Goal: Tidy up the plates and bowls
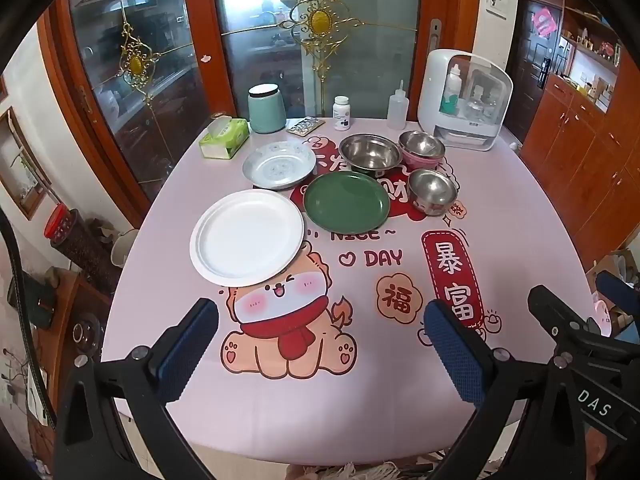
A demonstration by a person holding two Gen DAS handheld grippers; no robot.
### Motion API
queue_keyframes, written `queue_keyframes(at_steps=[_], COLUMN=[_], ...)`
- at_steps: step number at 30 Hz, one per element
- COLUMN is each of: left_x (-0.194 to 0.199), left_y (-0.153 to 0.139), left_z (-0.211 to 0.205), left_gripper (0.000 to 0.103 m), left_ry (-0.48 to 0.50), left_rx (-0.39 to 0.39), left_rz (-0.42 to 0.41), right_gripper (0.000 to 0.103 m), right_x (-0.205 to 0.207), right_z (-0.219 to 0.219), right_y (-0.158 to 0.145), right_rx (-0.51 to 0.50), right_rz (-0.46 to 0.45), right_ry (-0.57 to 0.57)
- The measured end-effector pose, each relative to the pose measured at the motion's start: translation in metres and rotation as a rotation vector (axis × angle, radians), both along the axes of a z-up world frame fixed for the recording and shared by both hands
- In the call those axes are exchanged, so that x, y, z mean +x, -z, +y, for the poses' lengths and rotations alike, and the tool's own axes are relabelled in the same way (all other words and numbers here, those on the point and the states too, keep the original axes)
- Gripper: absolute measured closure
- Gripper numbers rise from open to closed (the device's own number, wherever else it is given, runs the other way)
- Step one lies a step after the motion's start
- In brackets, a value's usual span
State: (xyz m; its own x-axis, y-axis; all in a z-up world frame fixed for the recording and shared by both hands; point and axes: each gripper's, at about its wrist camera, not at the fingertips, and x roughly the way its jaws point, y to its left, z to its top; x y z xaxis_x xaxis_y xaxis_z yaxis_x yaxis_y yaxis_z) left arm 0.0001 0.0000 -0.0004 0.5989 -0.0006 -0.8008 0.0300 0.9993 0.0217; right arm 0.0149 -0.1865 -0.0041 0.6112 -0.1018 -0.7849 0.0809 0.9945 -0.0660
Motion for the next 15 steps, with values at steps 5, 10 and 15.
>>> queue_keyframes(at_steps=[5,10,15], left_x=[0.0003,0.0015,0.0007], left_y=[0.0013,0.0023,0.0015], left_z=[-0.0004,0.0003,0.0014], left_gripper=[0.001,0.001,0.001], left_ry=[-0.001,0.012,0.014], left_rx=[-0.003,-0.021,-0.029], left_rz=[0.007,0.007,-0.004], right_gripper=[0.005,0.005,0.005], right_x=[0.0004,0.0007,-0.0025], right_z=[-0.0002,0.0008,0.0053], right_y=[0.0,0.0,-0.0047], right_rx=[0.002,0.005,0.004], right_rz=[0.002,0.006,0.003], right_ry=[-0.001,-0.001,-0.006])
